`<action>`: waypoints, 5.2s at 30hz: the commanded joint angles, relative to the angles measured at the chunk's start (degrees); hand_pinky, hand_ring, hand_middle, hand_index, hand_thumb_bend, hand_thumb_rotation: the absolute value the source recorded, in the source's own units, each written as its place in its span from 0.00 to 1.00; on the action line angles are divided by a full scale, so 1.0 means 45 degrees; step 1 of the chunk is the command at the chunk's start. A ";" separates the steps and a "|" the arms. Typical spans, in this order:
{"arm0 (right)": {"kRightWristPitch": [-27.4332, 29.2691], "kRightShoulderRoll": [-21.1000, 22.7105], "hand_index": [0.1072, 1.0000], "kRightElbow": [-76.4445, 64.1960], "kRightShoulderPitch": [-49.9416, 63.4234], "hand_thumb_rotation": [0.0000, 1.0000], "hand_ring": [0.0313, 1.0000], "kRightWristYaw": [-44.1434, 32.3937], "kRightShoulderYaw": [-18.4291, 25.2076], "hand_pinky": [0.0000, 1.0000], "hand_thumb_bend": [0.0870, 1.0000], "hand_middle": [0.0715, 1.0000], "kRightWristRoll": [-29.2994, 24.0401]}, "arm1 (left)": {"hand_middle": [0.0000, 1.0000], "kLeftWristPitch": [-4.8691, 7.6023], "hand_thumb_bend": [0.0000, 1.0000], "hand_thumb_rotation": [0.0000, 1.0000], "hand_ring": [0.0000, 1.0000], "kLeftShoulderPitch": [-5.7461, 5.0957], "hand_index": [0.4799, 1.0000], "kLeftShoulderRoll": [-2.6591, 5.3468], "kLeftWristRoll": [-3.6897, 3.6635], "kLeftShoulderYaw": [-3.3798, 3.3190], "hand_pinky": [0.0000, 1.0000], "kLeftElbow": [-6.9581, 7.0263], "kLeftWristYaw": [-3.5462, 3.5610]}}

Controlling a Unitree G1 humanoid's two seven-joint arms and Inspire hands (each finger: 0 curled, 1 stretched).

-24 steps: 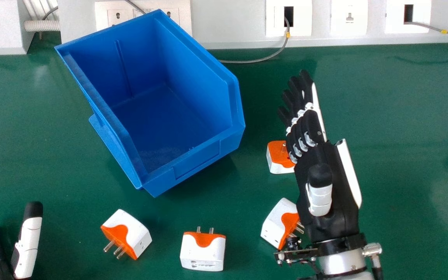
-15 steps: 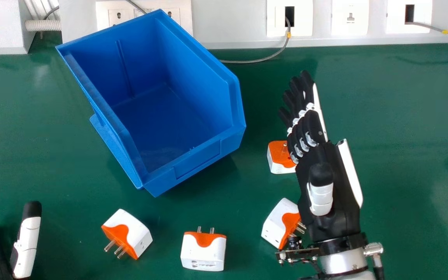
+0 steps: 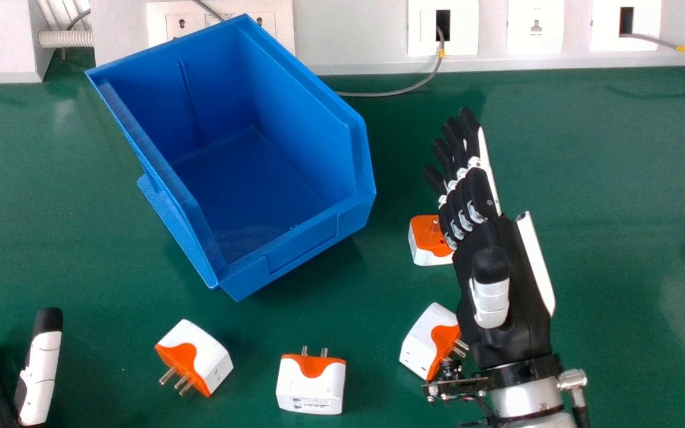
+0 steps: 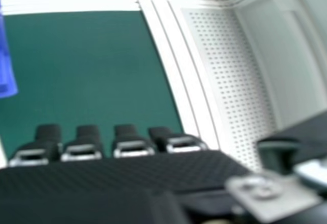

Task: Pick all objects and put in blue box

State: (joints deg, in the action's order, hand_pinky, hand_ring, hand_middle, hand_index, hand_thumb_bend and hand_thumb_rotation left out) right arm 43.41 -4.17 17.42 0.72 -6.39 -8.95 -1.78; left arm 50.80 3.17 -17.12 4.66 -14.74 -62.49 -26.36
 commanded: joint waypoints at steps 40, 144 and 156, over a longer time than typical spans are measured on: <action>-0.9700 0.6612 1.00 -0.5841 -0.1114 0.60 1.00 -0.5188 -0.2330 1.00 0.98 1.00 1.2653 | 0.97 -0.0273 1.00 0.96 0.97 -0.0503 1.00 0.0098 -0.0148 -0.0117 0.97 -0.0408 0.0153; -0.0681 0.2392 0.43 0.0770 -0.8386 0.00 0.41 0.5300 -0.2693 0.32 0.45 0.45 0.9278 | 0.98 -0.0688 0.97 0.92 0.99 0.0685 1.00 -0.0145 -0.0823 -0.0598 0.99 -0.1575 0.1425; -0.1406 0.0685 0.46 0.7666 -1.2711 0.00 0.41 0.7752 -0.4007 0.35 0.45 0.42 1.0642 | 0.98 -0.0686 0.97 0.92 0.98 0.0780 1.00 -0.0207 -0.0767 -0.0559 0.99 -0.1775 0.1309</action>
State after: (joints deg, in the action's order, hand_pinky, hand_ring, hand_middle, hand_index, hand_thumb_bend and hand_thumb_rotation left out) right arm 37.30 -0.03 49.86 -52.10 25.70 -26.60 45.68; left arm 51.96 8.14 -18.47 1.55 -17.21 -68.04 -20.35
